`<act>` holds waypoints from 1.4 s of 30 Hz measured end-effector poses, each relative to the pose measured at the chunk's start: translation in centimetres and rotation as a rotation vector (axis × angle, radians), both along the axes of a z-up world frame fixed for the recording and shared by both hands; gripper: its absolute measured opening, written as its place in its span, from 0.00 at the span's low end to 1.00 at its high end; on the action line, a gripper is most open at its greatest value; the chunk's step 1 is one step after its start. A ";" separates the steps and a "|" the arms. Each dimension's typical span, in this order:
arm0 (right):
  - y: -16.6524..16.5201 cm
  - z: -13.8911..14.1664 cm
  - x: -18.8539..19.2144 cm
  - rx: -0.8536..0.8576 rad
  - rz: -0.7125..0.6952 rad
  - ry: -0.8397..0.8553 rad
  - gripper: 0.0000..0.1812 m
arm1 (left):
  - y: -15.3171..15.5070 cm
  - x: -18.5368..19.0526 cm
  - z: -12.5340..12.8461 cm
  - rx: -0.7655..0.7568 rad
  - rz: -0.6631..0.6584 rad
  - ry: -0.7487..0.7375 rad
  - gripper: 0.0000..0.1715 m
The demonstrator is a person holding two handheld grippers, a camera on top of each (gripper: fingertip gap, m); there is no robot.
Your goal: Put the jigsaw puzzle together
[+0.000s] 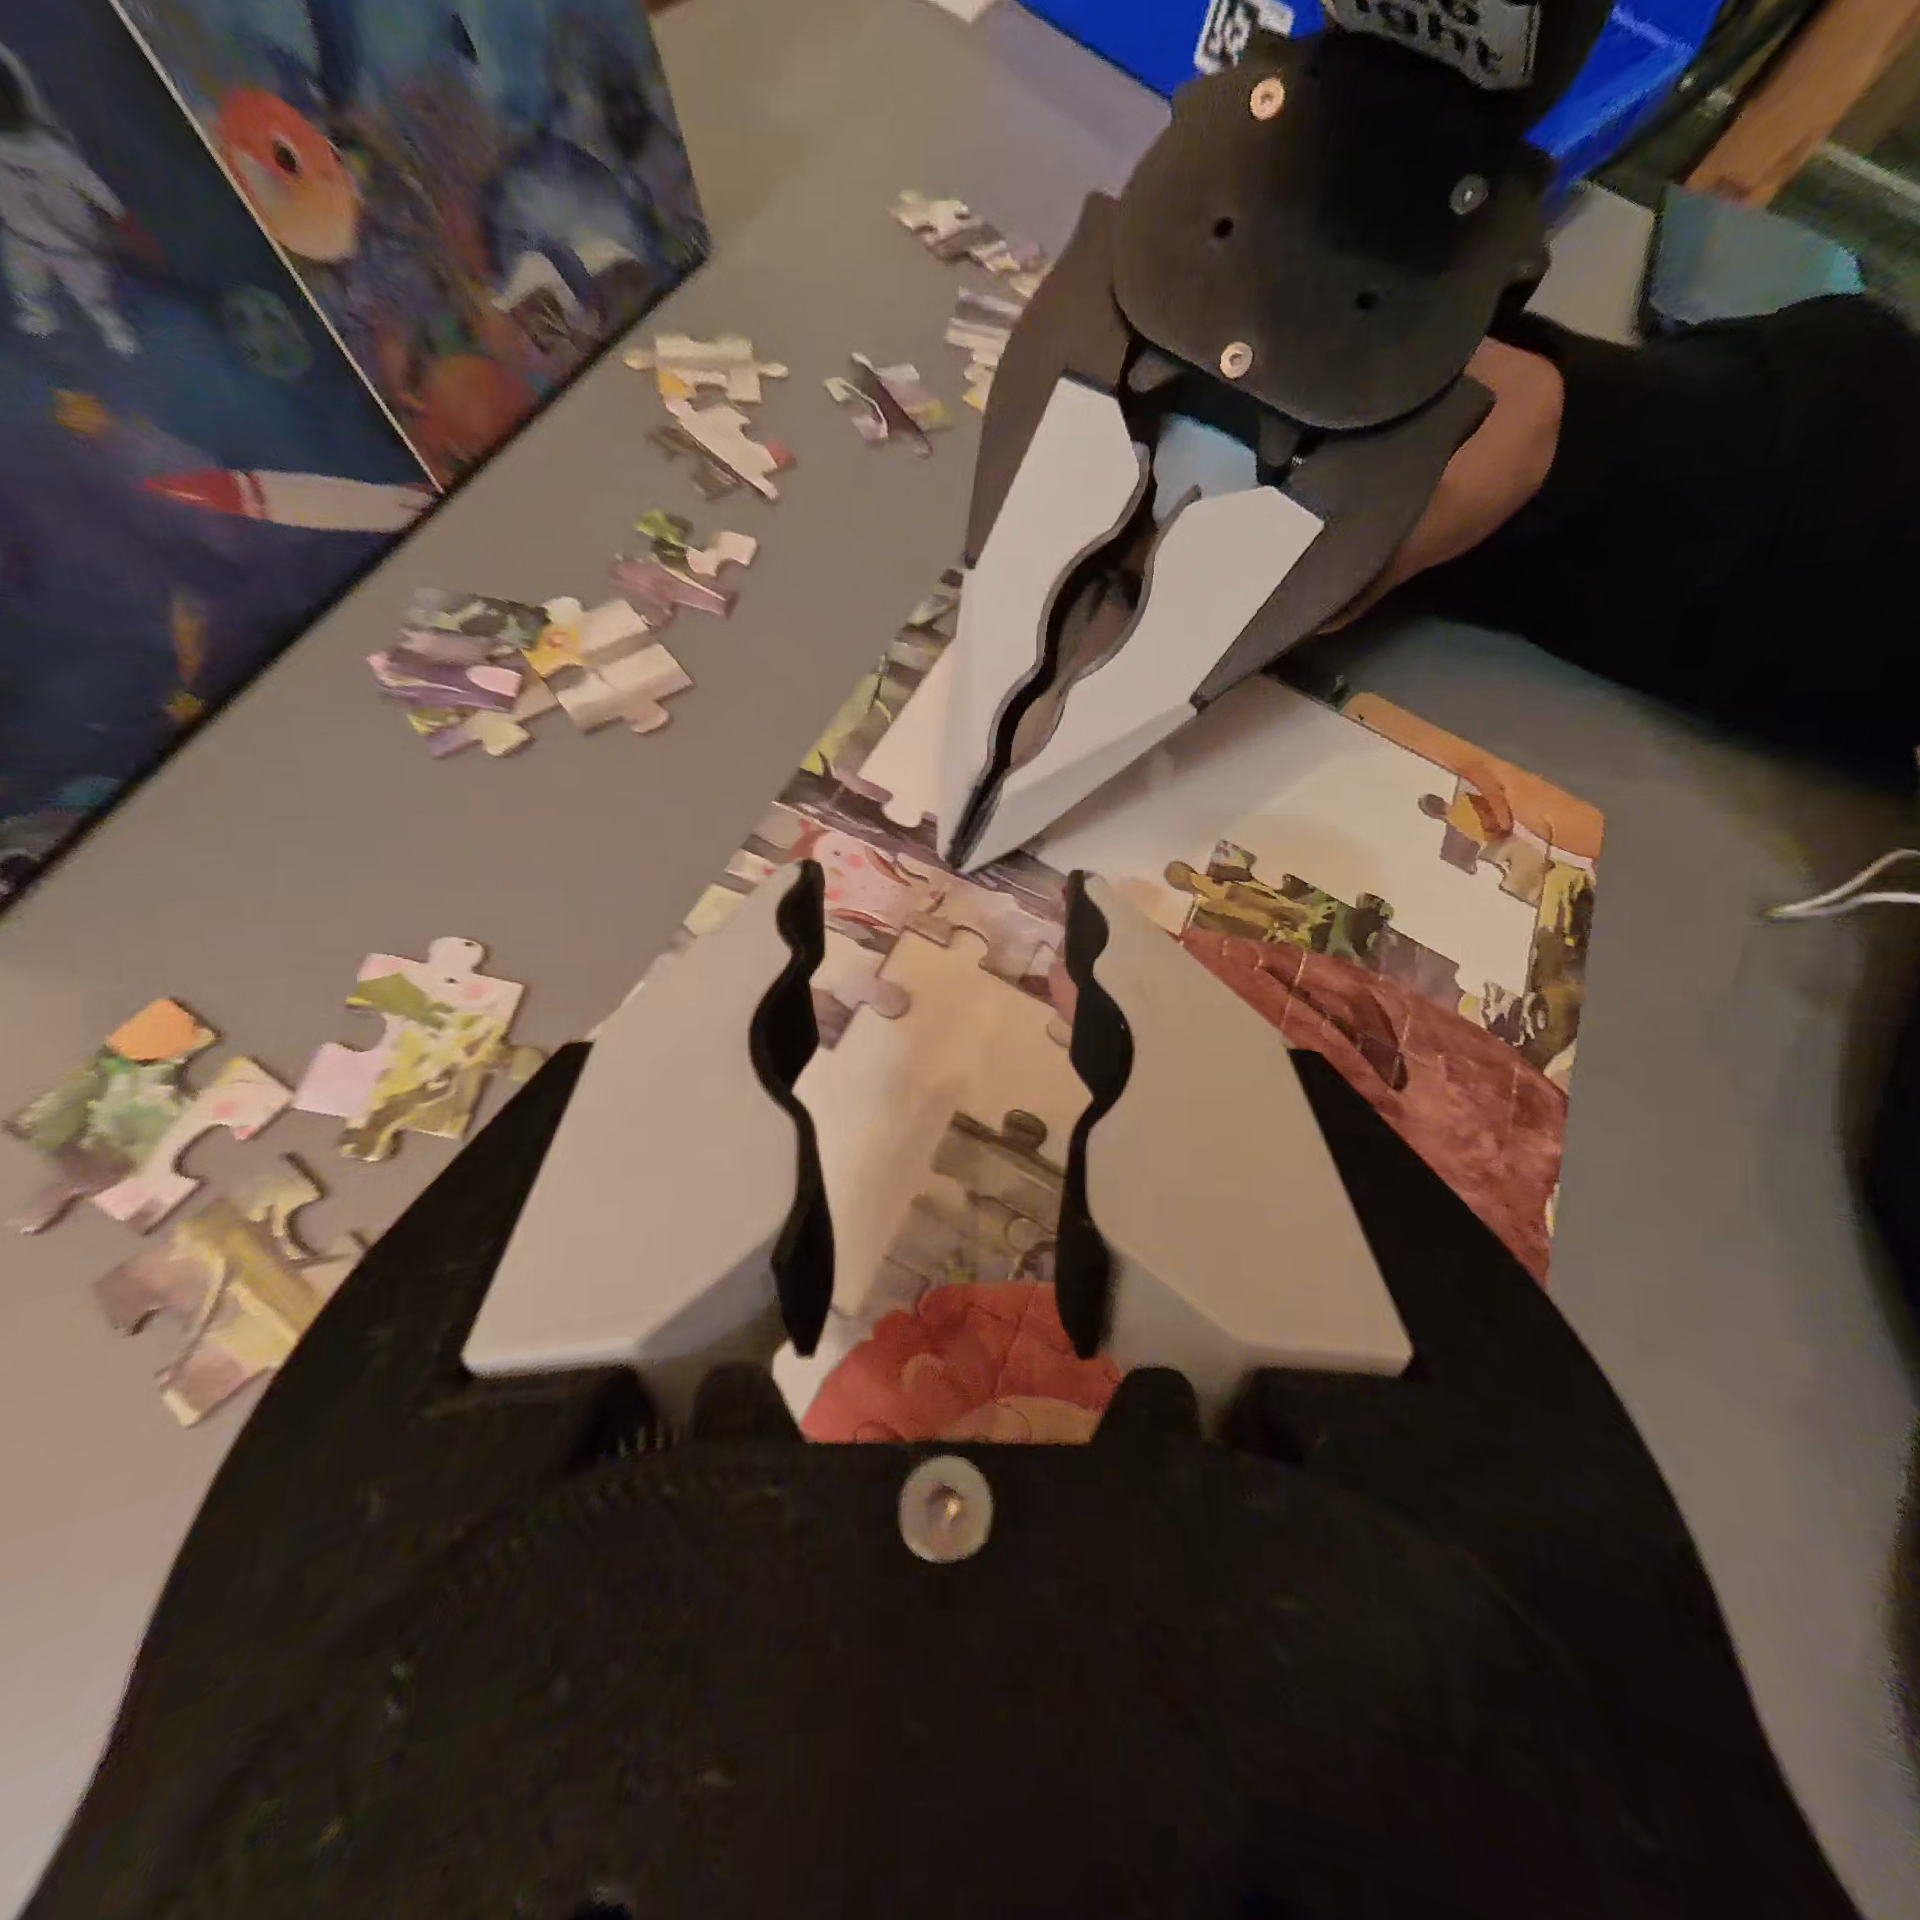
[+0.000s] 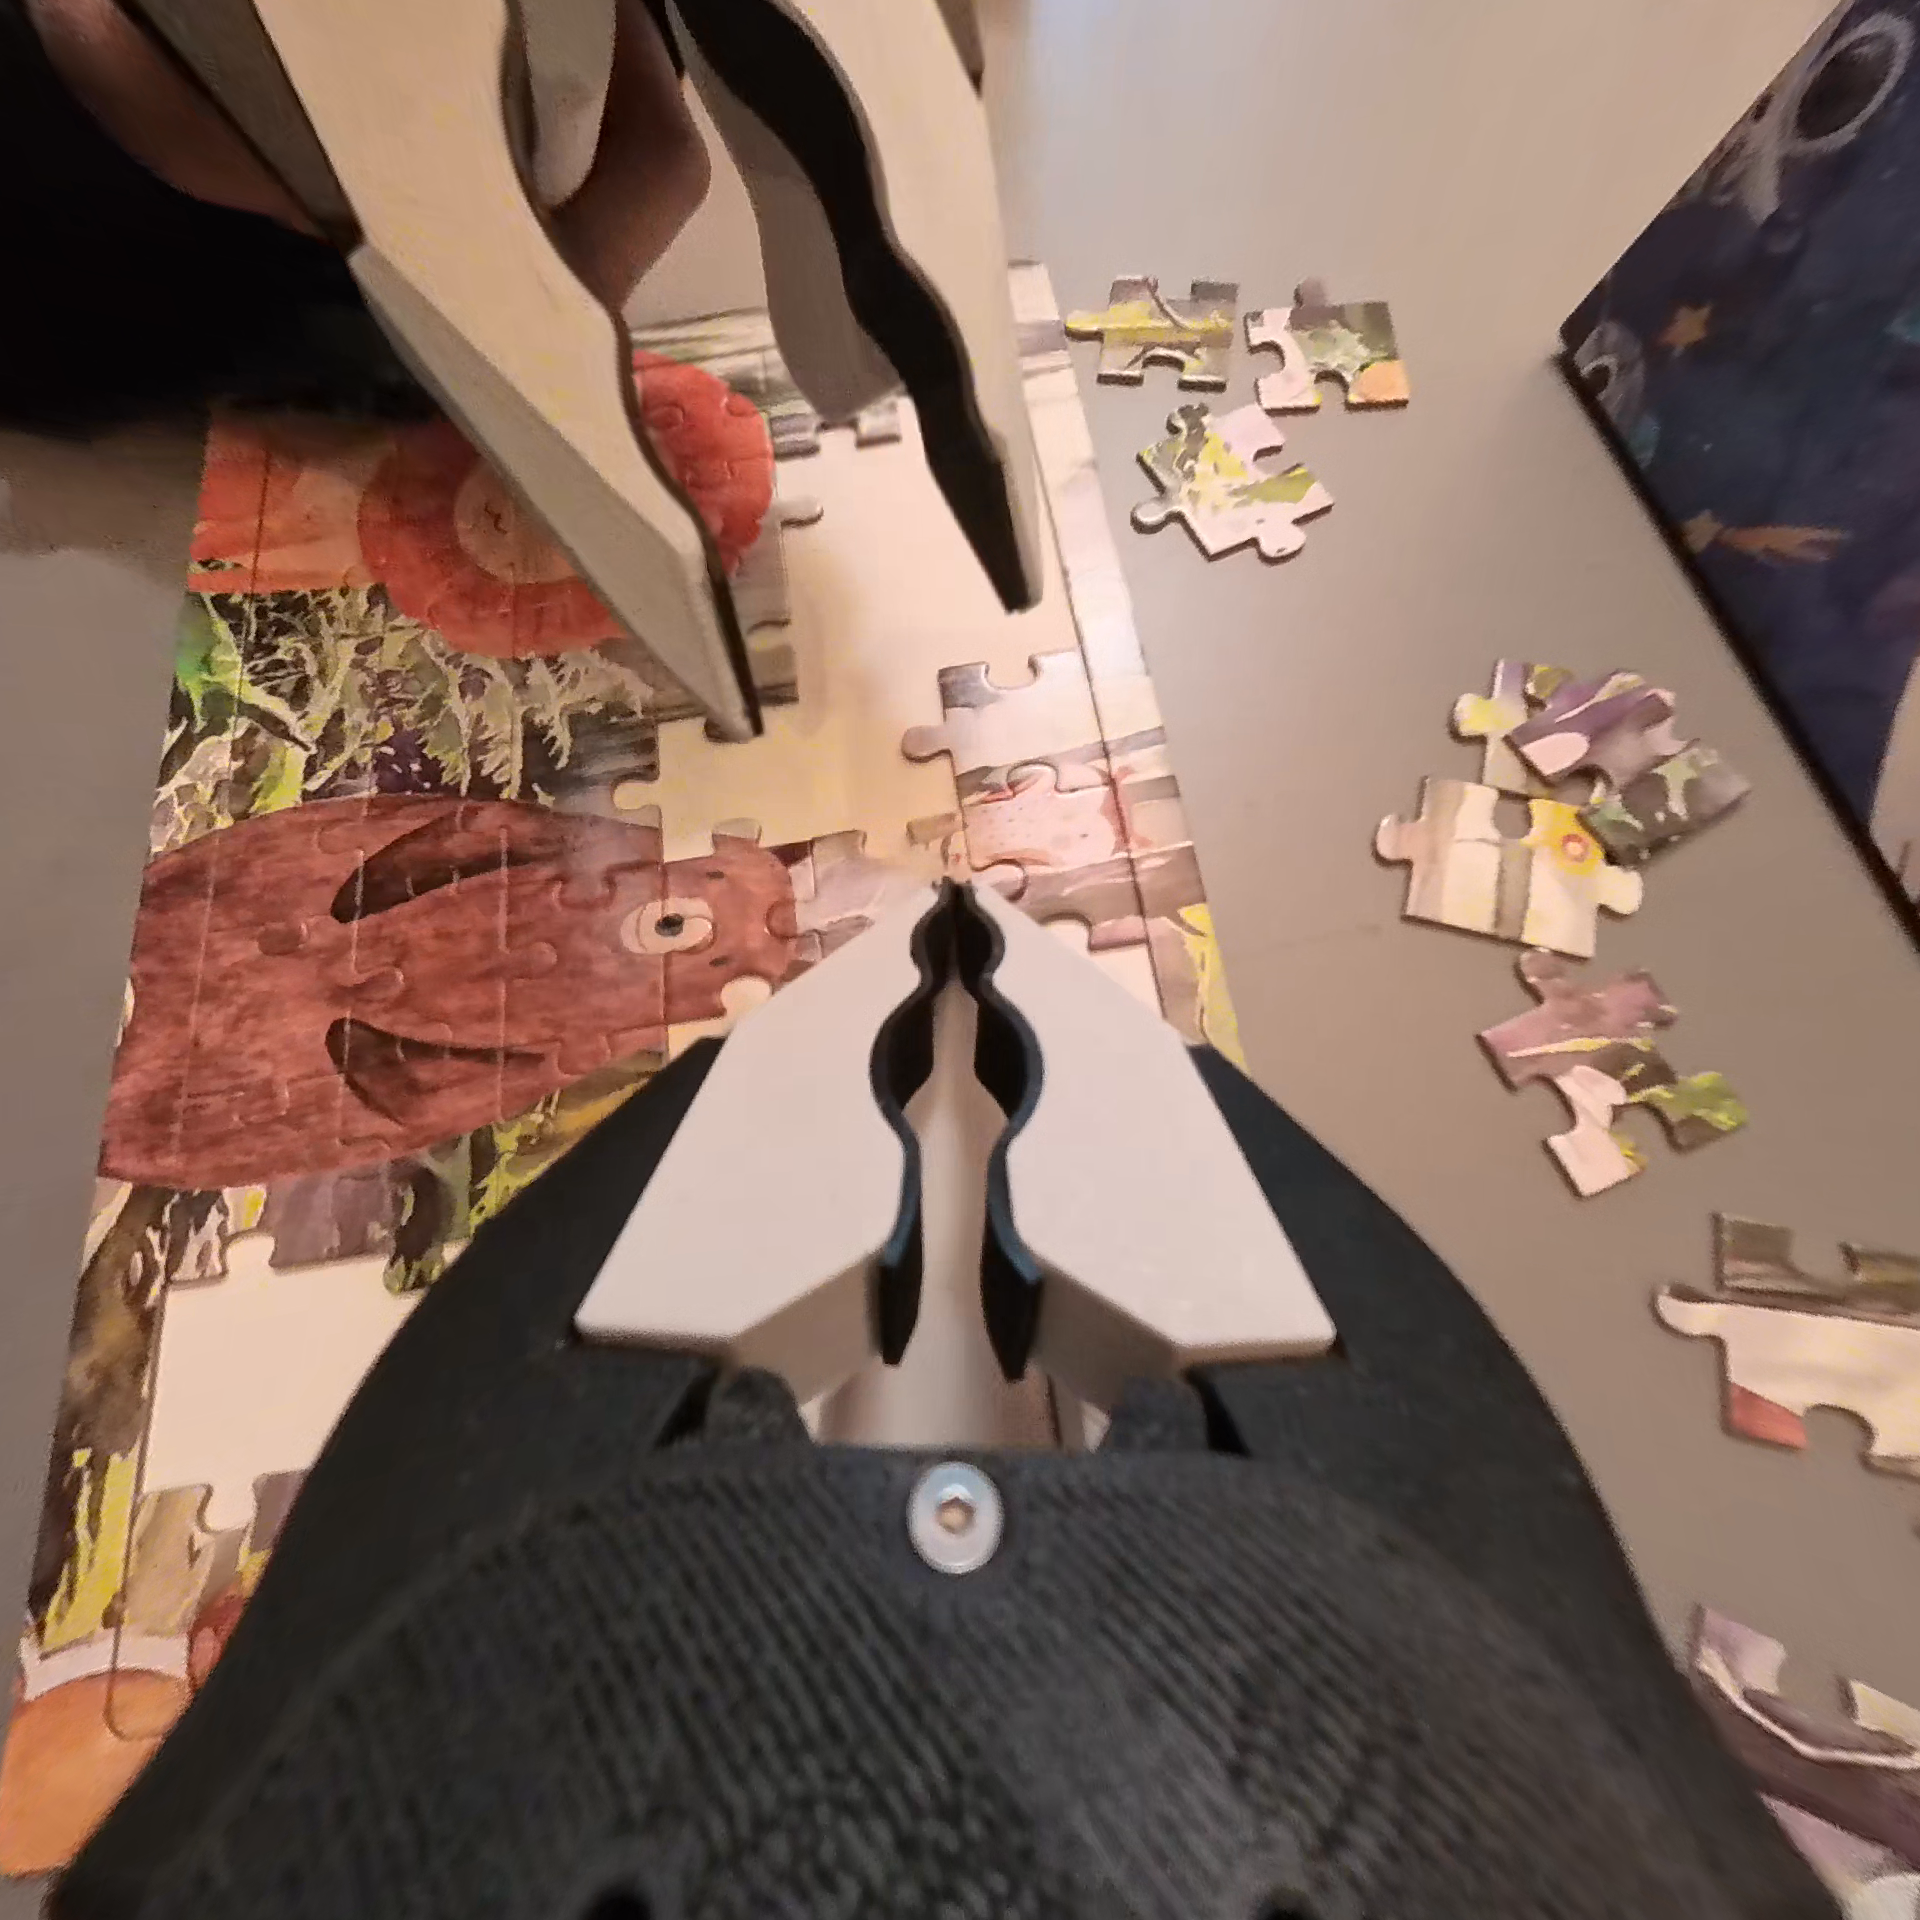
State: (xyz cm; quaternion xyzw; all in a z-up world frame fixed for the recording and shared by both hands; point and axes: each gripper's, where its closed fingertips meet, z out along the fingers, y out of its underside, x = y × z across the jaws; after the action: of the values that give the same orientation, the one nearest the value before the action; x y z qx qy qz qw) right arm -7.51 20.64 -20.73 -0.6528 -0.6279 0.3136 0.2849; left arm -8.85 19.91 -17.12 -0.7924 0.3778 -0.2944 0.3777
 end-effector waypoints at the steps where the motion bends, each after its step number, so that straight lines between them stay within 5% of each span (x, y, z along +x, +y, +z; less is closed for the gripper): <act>1: 0.0 0.0 0.0 -0.001 0.000 -0.001 0.00 | -0.1 0.0 -0.3 -0.023 0.000 0.004 0.27; 19: 0.0 -0.1 0.2 -0.007 -0.012 -0.044 0.00 | -0.1 -0.5 -3.3 -0.133 0.047 0.132 0.32; 42: -0.8 -0.3 2.9 -0.062 0.091 -0.100 0.03 | -0.1 -1.7 -3.6 -0.192 0.087 0.155 0.32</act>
State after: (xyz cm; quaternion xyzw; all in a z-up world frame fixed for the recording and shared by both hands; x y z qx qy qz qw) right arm -4.60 19.86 -21.07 -0.6470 -0.6603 0.3127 0.2183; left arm -10.59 19.84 -20.70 -0.8609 0.3412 -0.2504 0.2825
